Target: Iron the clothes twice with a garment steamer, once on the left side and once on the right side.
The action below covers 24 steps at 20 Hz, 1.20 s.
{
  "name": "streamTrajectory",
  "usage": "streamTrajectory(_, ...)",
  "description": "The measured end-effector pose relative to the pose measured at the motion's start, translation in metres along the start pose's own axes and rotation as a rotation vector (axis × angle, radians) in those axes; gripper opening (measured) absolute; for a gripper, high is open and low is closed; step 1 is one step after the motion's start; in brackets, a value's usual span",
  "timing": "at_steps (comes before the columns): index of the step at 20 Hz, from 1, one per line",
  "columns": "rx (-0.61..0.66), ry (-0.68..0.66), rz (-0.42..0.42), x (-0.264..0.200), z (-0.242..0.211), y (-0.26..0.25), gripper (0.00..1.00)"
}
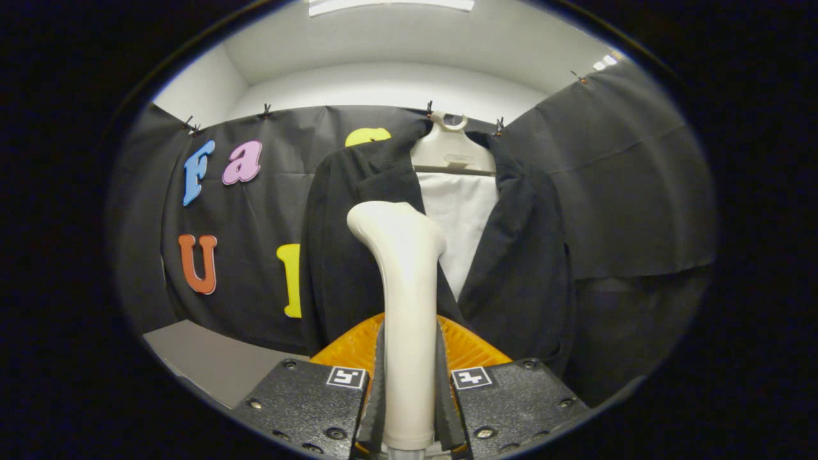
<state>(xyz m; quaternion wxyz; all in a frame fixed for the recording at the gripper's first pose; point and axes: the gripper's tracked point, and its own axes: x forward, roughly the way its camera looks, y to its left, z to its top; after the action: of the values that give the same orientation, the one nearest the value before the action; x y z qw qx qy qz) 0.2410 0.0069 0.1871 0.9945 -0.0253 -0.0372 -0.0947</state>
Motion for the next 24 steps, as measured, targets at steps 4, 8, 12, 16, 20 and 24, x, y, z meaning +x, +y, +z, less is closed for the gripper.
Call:
streamTrajectory(4, -0.003, 0.036, -0.014, -0.004, -0.021, -0.008, 0.36)
streamTrajectory(8, -0.007, 0.066, -0.023, -0.009, -0.039, -0.013, 0.36)
streamTrajectory(12, -0.016, 0.085, -0.028, -0.013, -0.055, -0.016, 0.36)
streamTrajectory(16, -0.011, 0.101, -0.031, -0.019, -0.075, -0.017, 0.36)
streamTrajectory(20, -0.037, 0.121, -0.031, -0.025, -0.094, -0.014, 0.36)
streamTrajectory(24, -0.052, 0.152, -0.02, -0.03, -0.117, -0.013, 0.36)
